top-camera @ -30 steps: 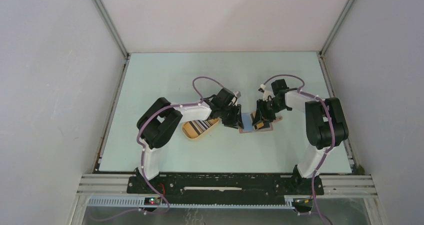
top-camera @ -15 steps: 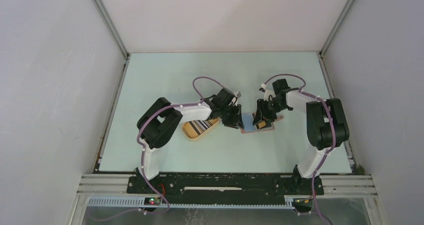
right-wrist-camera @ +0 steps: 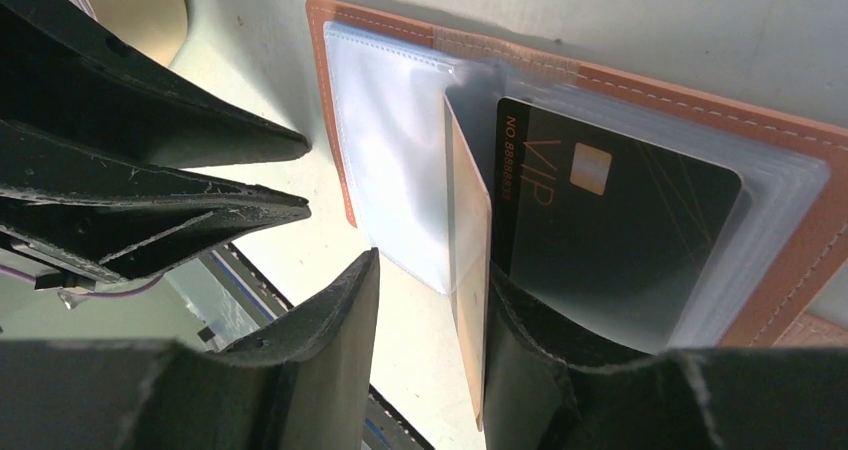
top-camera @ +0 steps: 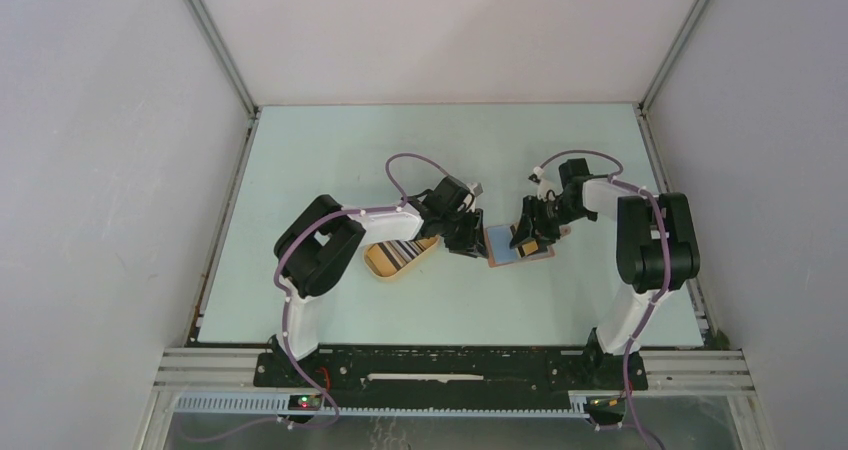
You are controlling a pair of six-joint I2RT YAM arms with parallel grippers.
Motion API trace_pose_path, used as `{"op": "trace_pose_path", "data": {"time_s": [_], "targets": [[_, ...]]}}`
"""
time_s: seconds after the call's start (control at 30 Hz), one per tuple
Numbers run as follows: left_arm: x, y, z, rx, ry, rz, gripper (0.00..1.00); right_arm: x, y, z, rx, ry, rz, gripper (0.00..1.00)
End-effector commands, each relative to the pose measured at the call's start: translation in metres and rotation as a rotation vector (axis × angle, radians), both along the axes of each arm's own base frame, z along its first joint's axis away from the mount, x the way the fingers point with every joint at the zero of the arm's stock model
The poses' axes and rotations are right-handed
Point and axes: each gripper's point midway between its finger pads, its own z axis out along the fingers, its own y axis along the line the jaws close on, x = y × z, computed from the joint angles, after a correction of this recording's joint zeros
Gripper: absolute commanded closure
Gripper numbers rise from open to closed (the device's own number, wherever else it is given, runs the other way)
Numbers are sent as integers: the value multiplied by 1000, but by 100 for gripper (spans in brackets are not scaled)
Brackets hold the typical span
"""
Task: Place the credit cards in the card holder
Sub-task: Insert the credit card into the card holder.
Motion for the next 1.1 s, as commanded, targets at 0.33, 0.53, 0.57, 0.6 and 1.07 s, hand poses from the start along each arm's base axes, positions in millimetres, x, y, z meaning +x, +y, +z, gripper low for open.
{"op": "trace_pose_path", "data": {"time_s": [0.33, 0.53, 0.57, 0.6, 1.07], "targets": [[3, -12, 15, -68, -31, -24, 60, 14, -19, 13, 65, -29, -38, 51], [2, -13, 14, -69, -25, -27, 60, 17, -27, 11, 49, -28, -61, 52], [1, -13, 14, -71, -25, -28, 60, 18, -29, 11, 44, -28, -66, 52], [1, -13, 14, -70, -24, -28, 60, 19, -31, 10, 43, -28, -71, 53], [0, -15, 11, -75, -7, -36, 60, 20, -40, 3, 22, -10, -97, 69]]}}
